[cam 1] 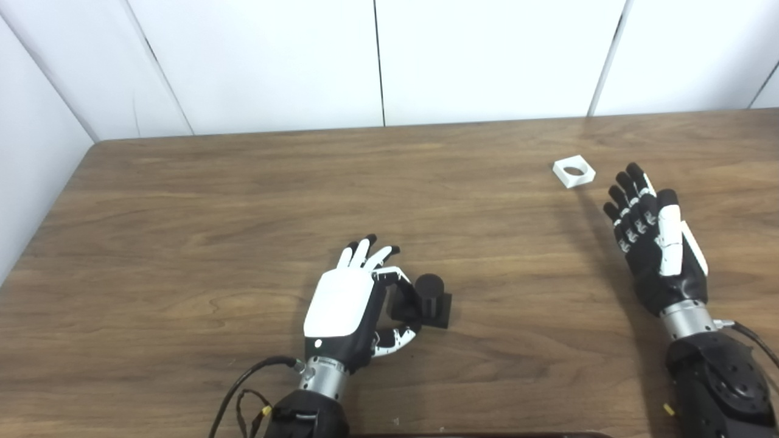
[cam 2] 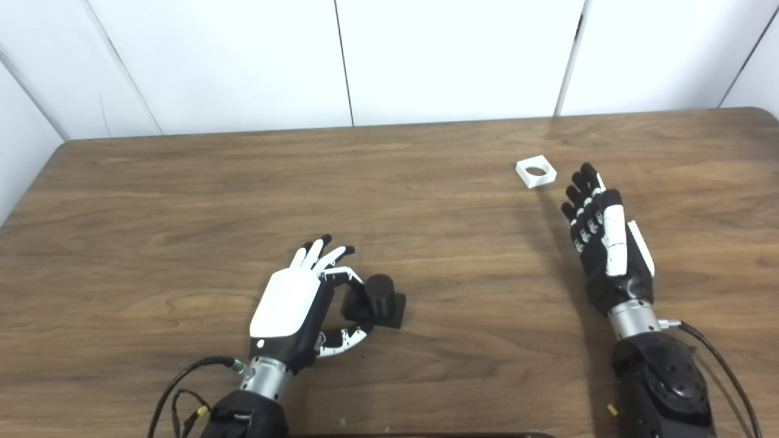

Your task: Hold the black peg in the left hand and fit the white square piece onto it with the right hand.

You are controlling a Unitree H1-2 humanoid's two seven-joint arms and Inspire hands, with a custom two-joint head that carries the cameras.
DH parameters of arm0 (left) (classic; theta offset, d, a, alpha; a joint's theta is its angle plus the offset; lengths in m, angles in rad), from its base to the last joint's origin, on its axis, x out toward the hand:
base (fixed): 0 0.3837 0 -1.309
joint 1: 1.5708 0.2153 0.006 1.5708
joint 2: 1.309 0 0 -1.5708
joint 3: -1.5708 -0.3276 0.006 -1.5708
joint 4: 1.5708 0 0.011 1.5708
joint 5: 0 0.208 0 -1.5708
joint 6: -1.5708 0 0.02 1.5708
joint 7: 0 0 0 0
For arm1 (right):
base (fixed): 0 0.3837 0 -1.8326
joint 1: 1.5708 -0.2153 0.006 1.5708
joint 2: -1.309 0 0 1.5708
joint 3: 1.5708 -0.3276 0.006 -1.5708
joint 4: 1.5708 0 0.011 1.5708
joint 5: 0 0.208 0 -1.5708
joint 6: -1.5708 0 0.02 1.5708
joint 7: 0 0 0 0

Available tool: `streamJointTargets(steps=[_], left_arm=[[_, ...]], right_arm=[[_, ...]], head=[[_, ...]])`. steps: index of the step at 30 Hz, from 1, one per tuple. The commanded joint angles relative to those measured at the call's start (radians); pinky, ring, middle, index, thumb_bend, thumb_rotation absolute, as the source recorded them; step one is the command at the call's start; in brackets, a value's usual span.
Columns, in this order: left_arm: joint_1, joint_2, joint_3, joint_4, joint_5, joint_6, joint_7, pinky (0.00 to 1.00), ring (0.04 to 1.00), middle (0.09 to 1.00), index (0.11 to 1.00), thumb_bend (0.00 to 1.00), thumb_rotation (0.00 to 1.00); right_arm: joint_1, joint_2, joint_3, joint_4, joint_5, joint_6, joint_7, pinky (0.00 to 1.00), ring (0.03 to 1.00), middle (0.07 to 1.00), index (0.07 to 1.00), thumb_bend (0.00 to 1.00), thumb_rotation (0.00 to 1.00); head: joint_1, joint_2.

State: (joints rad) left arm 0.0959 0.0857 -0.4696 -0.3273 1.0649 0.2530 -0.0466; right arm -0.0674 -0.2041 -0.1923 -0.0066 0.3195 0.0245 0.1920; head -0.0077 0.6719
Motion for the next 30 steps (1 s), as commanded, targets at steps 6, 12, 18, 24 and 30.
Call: streamJointTargets(steps=[6,12,18,24,30], left_arm=[[0.031,-0.013,-0.013,-0.002,0.000,-0.011,-0.008,1.00,1.000,0.897,0.488,0.52,0.07],[0.037,-0.015,-0.010,-0.027,-0.008,-0.014,-0.003,1.00,1.000,0.892,0.488,0.52,0.07],[0.039,-0.020,-0.004,-0.081,-0.006,-0.016,-0.015,1.00,1.000,0.884,0.489,0.52,0.07],[0.039,-0.013,0.003,-0.148,0.012,-0.006,-0.079,1.00,1.000,0.896,0.555,0.88,0.20],[0.044,-0.013,0.010,-0.203,0.047,-0.003,-0.140,1.00,1.000,0.909,0.606,0.95,0.26]], right_arm=[[0.002,0.006,0.003,0.008,0.019,0.000,0.007,1.00,1.000,1.000,1.000,0.53,1.00],[0.003,0.006,0.007,0.014,0.005,-0.009,0.003,1.00,1.000,1.000,1.000,0.53,1.00],[0.004,0.007,0.007,0.018,0.015,-0.007,0.008,1.00,1.000,1.000,1.000,0.54,1.00],[0.004,0.011,0.006,0.023,0.018,-0.009,0.005,1.00,1.000,1.000,1.000,0.53,1.00],[0.004,0.012,0.008,0.028,0.012,-0.011,0.003,1.00,1.000,1.000,1.000,0.55,1.00]], head=[[0.001,-0.001],[0.004,-0.001],[0.004,-0.002],[0.010,0.000],[0.016,0.000]])
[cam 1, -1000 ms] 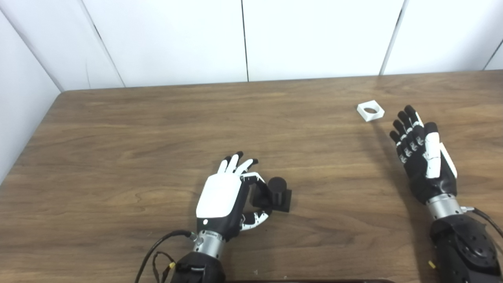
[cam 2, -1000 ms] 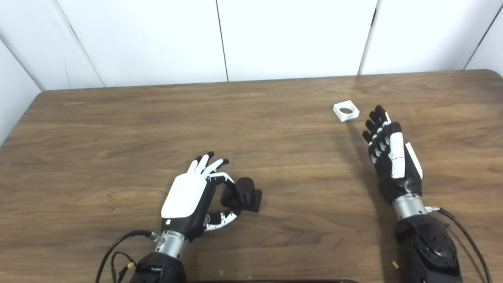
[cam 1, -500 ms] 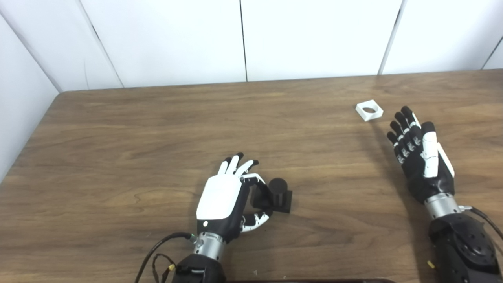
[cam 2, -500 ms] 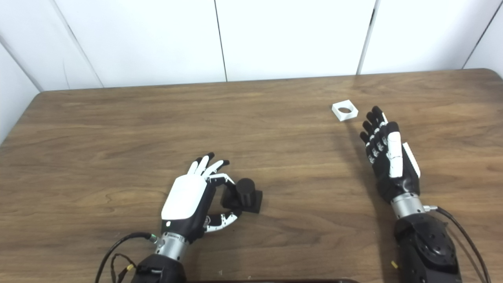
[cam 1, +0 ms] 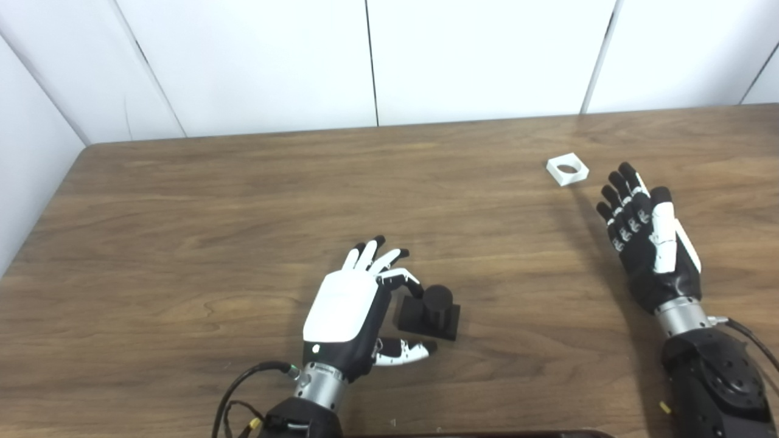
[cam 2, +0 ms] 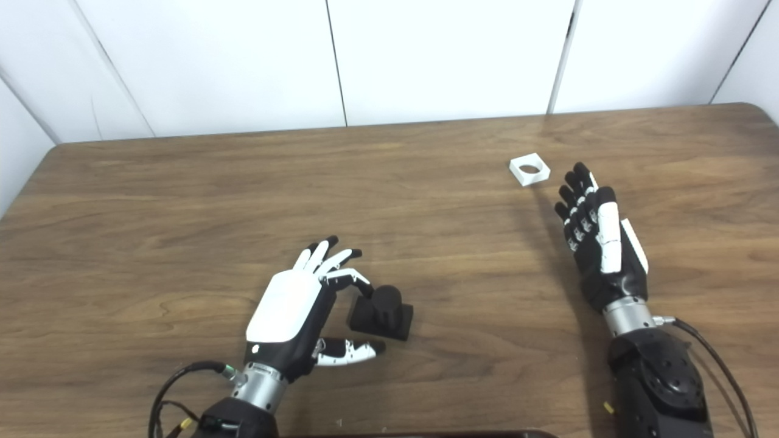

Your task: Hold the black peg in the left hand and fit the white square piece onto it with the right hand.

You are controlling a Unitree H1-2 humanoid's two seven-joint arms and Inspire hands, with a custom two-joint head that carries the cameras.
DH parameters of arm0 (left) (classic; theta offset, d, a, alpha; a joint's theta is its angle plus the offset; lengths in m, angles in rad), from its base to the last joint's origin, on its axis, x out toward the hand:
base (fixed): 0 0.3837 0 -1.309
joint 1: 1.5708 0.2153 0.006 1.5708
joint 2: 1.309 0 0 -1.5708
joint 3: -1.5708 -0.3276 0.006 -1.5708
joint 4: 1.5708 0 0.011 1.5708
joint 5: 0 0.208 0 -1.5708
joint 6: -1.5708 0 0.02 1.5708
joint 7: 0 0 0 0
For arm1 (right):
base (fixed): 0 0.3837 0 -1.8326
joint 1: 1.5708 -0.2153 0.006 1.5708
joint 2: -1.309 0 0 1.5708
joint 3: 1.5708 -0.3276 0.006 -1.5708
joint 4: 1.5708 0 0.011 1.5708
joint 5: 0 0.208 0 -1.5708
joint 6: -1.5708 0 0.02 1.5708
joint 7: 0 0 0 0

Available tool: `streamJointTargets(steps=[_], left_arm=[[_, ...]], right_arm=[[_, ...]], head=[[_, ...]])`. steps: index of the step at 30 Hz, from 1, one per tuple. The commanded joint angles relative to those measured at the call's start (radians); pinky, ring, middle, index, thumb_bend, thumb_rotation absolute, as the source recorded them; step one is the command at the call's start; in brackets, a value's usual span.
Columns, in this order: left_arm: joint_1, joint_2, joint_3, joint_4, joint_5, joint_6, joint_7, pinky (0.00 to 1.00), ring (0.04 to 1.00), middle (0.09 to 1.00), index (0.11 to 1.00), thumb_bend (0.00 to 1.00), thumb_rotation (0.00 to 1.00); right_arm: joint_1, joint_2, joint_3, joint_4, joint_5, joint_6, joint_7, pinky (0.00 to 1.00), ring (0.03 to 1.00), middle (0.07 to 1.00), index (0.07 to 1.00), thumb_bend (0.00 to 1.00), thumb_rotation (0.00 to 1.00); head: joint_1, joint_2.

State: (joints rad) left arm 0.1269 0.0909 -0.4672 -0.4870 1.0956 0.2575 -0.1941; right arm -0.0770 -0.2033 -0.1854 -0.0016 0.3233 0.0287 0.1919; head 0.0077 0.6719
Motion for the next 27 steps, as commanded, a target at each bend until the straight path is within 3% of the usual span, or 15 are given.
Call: streamJointTargets(steps=[1,18,27], left_arm=[[0.016,-0.019,0.013,-0.049,0.014,-0.013,0.011,1.00,1.000,0.909,0.610,0.96,0.26],[-0.005,-0.034,0.046,-0.061,0.070,-0.012,-0.011,1.00,1.000,0.929,0.649,1.00,0.33],[-0.047,-0.032,0.057,-0.017,0.040,-0.004,-0.073,1.00,1.000,0.951,0.670,0.97,0.24]], right_arm=[[0.012,0.012,0.001,0.027,0.009,-0.019,0.005,1.00,1.000,1.000,1.000,0.55,1.00],[0.005,0.009,0.000,0.044,0.009,-0.031,0.012,1.00,1.000,1.000,1.000,0.54,1.00],[0.001,0.007,-0.006,0.048,0.018,-0.025,0.015,1.00,1.000,1.000,1.000,0.55,0.97]], head=[[0.001,0.000],[0.008,-0.004],[0.011,-0.008]])
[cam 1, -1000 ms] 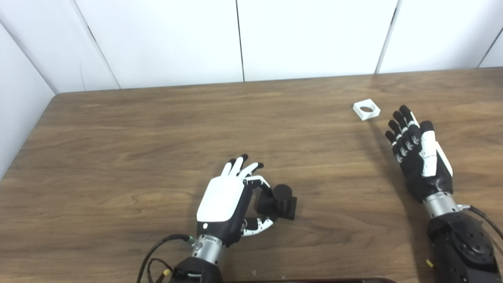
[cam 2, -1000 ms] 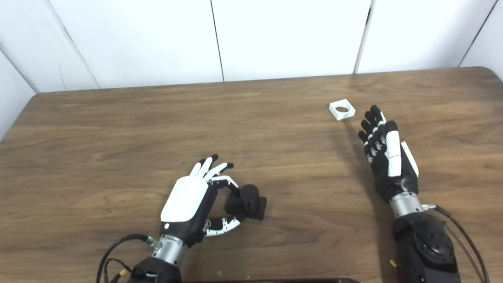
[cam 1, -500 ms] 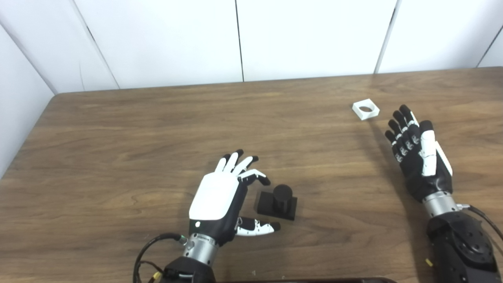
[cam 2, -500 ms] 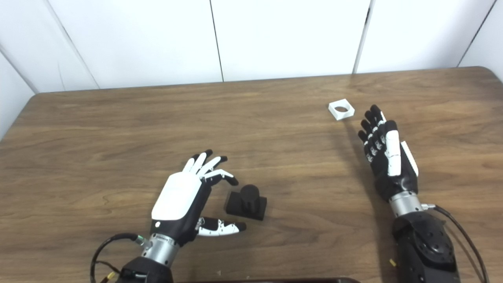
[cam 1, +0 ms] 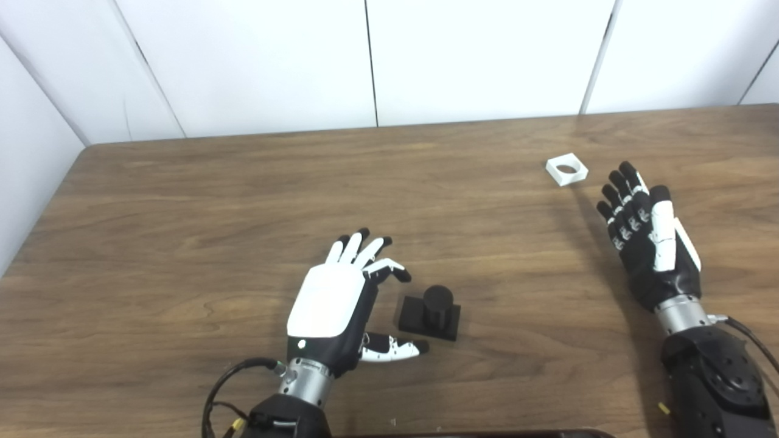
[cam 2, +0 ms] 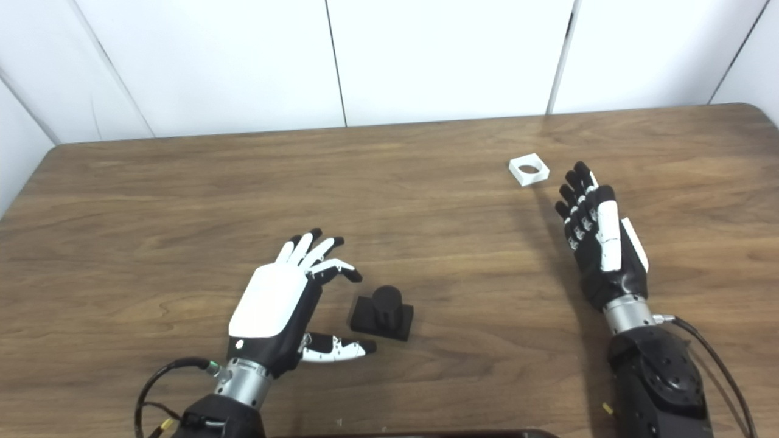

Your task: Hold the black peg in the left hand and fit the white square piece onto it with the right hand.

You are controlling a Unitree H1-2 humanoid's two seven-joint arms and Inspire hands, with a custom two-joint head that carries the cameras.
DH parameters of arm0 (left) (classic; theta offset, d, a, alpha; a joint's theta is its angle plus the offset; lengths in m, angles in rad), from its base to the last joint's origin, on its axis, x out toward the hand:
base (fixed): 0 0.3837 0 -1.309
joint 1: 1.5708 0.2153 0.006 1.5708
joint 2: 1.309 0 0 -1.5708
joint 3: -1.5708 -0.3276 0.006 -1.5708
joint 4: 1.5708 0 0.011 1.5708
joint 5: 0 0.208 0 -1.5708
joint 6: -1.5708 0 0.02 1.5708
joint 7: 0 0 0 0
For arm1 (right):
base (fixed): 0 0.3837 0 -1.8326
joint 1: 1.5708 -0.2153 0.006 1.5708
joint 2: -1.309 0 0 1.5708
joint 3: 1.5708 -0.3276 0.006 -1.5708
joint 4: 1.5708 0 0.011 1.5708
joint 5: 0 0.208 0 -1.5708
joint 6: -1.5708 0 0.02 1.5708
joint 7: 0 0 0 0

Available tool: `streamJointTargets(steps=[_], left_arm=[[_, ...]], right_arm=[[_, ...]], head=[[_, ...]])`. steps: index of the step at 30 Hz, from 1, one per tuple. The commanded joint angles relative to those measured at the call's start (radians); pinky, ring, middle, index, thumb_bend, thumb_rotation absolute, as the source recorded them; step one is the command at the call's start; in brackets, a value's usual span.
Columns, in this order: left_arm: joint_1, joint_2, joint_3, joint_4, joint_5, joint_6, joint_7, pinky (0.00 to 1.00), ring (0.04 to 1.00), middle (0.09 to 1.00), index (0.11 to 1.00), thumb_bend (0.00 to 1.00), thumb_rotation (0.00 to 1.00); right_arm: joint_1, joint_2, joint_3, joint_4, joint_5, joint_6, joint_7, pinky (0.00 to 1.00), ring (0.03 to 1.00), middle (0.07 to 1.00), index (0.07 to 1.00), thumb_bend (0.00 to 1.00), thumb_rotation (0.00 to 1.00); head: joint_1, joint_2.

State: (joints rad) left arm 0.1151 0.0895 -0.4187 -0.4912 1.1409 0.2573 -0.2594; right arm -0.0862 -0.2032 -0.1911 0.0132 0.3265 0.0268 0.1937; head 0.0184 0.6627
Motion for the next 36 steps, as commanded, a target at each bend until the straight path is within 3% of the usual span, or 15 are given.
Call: streamJointTargets(steps=[1,12,21,36], left_arm=[[-0.041,-0.032,0.010,-0.010,-0.009,-0.002,-0.018,1.00,1.000,0.952,0.670,0.97,0.23],[-0.084,-0.061,0.044,0.019,-0.017,0.015,-0.106,1.00,1.000,0.960,0.684,0.90,0.10],[-0.122,-0.056,0.059,0.052,-0.024,0.011,-0.135,1.00,1.000,0.968,0.686,0.91,0.10],[-0.187,-0.032,0.065,0.063,-0.014,0.029,-0.246,1.00,1.000,0.967,0.685,0.89,0.10]], right_arm=[[0.010,0.006,0.001,0.035,0.012,-0.027,0.013,1.00,1.000,1.000,1.000,0.55,0.97],[0.020,0.006,0.000,0.026,0.009,-0.022,0.012,1.00,1.000,1.000,1.000,0.57,1.00],[0.024,0.015,0.001,0.017,0.010,-0.021,0.007,1.00,1.000,1.000,1.000,0.55,0.99],[0.036,0.014,0.000,0.008,0.012,-0.019,0.009,1.00,1.000,1.000,1.000,0.58,0.99]], head=[[0.000,0.001],[-0.003,0.002],[-0.004,0.007],[-0.007,0.011]])
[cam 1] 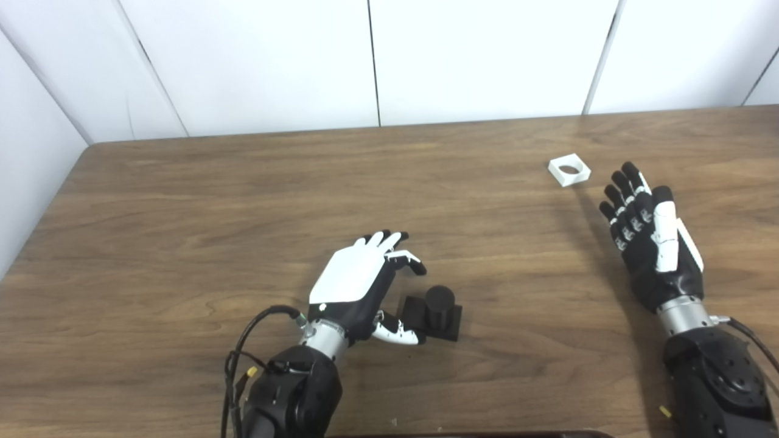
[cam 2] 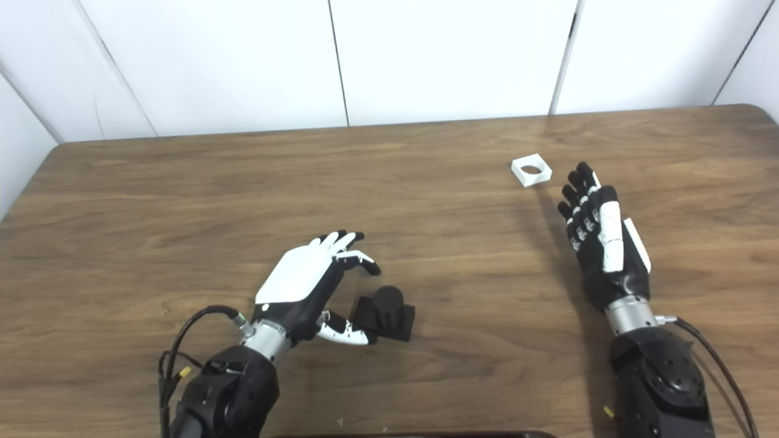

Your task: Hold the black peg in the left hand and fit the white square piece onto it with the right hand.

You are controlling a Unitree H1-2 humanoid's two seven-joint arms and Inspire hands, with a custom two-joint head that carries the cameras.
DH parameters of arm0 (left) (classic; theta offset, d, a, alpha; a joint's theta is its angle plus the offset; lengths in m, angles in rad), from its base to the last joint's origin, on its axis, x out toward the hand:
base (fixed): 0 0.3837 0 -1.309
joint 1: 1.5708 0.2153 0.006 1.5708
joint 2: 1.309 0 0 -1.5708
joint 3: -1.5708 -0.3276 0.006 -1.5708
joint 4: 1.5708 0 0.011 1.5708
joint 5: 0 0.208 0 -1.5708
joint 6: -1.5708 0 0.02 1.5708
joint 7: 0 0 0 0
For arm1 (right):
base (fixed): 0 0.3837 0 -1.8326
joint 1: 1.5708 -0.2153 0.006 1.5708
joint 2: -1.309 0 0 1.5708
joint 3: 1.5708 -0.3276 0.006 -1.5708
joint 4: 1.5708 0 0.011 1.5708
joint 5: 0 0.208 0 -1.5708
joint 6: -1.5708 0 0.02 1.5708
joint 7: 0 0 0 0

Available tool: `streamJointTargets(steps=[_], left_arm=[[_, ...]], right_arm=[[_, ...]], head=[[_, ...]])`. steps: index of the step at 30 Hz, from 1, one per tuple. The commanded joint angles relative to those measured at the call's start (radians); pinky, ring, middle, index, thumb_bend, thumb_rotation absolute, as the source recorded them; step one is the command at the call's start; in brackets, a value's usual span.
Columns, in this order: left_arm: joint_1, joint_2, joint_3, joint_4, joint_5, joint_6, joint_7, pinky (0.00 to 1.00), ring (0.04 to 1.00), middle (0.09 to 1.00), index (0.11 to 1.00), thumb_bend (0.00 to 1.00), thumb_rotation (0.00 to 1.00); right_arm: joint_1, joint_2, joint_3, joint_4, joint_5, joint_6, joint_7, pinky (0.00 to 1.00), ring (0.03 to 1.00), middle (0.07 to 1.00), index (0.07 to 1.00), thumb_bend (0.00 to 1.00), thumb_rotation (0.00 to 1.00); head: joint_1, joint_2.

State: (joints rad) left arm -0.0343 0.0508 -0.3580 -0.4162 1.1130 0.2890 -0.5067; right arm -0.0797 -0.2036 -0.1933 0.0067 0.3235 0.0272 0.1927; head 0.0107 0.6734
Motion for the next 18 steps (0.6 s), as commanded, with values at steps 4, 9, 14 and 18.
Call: streamJointTargets(steps=[4,9,14,18], left_arm=[[-0.051,0.019,-0.003,-0.016,0.024,0.001,-0.032,1.00,1.000,0.964,0.672,0.89,0.11],[-0.063,0.022,-0.005,-0.027,0.023,0.014,-0.077,1.00,1.000,0.952,0.646,0.88,0.09],[-0.074,0.025,-0.006,-0.033,0.027,0.023,-0.123,1.00,1.000,0.948,0.602,0.89,0.08],[-0.083,0.033,-0.011,-0.037,0.043,0.019,-0.157,1.00,1.000,0.946,0.568,0.89,0.09]], right_arm=[[0.031,0.015,0.001,0.012,0.009,-0.015,0.002,1.00,1.000,1.000,1.000,0.59,0.99],[0.032,0.017,-0.006,0.007,0.020,-0.011,0.001,1.00,1.000,1.000,1.000,0.59,0.98],[0.034,0.013,-0.005,0.005,0.016,-0.014,0.005,1.00,1.000,1.000,1.000,0.58,1.00],[0.035,0.011,-0.005,0.002,0.010,-0.007,-0.002,1.00,1.000,1.000,1.000,0.59,1.00]], head=[[0.001,0.002],[0.000,0.006],[0.002,0.009],[0.003,0.011]])
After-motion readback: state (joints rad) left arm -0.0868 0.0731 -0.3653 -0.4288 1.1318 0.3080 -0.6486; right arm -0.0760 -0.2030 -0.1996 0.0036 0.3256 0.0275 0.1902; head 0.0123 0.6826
